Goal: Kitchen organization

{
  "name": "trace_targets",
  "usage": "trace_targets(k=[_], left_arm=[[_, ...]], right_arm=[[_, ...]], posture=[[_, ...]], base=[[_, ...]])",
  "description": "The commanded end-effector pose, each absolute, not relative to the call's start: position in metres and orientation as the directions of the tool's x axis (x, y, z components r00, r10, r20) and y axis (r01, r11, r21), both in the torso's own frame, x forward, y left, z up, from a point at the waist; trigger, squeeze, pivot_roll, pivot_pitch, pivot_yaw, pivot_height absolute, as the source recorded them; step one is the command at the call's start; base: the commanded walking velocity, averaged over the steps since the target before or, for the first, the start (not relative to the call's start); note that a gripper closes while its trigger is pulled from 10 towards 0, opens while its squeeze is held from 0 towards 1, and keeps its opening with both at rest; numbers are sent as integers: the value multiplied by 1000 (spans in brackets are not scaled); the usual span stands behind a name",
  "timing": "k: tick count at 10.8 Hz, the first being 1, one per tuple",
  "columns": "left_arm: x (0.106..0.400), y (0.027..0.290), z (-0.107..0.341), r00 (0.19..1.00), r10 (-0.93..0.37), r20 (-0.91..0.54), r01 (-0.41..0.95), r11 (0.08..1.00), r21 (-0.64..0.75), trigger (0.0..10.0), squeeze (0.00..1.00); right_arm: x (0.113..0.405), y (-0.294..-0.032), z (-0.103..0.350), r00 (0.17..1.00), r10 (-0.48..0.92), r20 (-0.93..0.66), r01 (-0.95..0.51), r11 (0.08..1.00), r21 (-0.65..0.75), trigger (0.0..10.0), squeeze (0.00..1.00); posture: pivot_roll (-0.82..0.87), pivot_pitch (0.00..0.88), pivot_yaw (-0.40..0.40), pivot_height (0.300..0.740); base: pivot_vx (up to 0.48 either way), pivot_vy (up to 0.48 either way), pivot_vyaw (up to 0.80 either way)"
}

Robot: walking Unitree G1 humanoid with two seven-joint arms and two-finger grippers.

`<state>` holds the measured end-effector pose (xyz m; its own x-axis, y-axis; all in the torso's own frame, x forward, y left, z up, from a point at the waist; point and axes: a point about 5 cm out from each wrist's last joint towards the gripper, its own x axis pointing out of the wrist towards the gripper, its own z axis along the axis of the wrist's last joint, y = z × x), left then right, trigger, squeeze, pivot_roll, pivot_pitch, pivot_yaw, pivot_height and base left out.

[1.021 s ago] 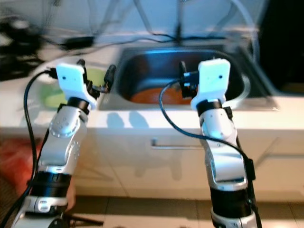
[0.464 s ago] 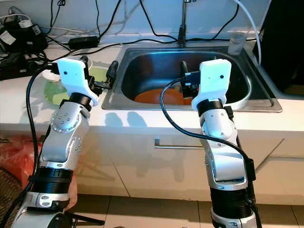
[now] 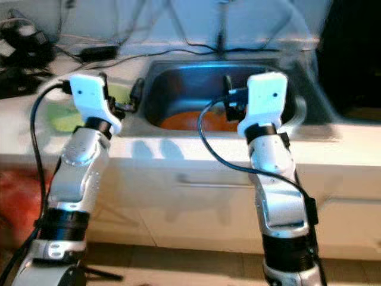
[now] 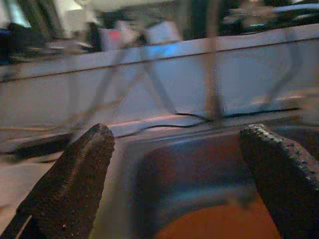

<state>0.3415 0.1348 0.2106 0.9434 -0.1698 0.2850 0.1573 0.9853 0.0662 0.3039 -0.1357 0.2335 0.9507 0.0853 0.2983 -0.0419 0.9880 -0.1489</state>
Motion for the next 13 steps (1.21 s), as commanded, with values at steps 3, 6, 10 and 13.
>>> trace_targets(k=[3,6,10,13], left_arm=[[343,138,216,940,-160,300,148,987,61,10000,0],[346,149,224,944,-84,319,69,996,58,10000,0],[348,155,227,943,-39,329,20,998,63,10000,0],[348,154,227,943,-50,330,31,998,63,10000,0]], right_arm=[[304,-134,237,944,95,316,-47,987,-155,10000,0],[303,-133,236,945,92,314,-45,987,-154,10000,0],[302,-134,238,939,100,329,-43,984,-174,10000,0],[303,-135,238,941,93,327,-39,985,-168,10000,0]], posture=[[-95,0,80,740],[-105,0,88,740],[-104,0,88,740],[-103,0,90,740]], base=[[0,-96,0],[0,0,0],[0,0,162],[0,0,527]])
